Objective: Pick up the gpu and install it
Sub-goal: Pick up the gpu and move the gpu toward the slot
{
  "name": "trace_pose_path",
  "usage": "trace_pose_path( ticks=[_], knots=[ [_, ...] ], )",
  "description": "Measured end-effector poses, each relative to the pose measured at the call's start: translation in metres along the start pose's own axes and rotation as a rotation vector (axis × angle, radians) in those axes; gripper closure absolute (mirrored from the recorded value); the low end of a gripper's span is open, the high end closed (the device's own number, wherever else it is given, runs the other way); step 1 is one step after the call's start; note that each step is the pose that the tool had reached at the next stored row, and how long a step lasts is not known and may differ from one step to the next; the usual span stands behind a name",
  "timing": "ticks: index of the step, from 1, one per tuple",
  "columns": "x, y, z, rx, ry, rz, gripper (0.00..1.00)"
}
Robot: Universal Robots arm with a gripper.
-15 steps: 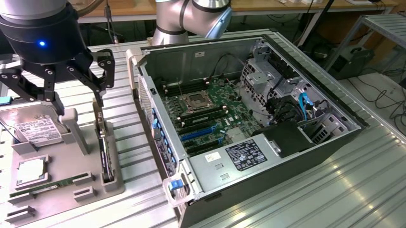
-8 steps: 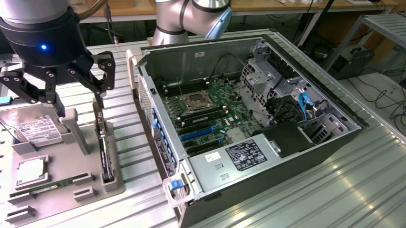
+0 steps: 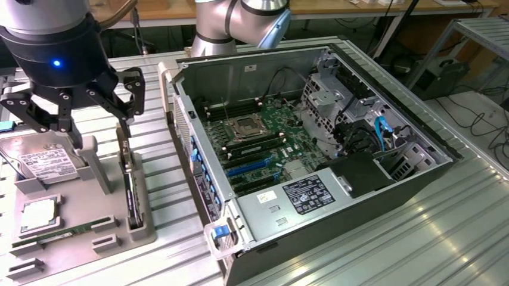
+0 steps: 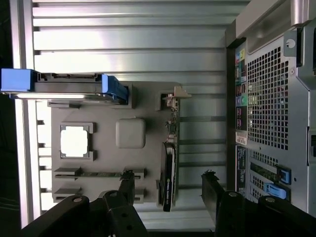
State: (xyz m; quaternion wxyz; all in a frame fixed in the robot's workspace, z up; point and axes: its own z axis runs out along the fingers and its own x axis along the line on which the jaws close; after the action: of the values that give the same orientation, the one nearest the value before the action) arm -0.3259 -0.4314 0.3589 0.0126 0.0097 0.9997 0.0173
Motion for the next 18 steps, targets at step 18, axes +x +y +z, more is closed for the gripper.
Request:
trace_pose_path(
  ticks=[18],
  knots=[
    [0.000,-0.0032,0.0137,-0.0003,0.0001,0.000,0.34]
  ],
)
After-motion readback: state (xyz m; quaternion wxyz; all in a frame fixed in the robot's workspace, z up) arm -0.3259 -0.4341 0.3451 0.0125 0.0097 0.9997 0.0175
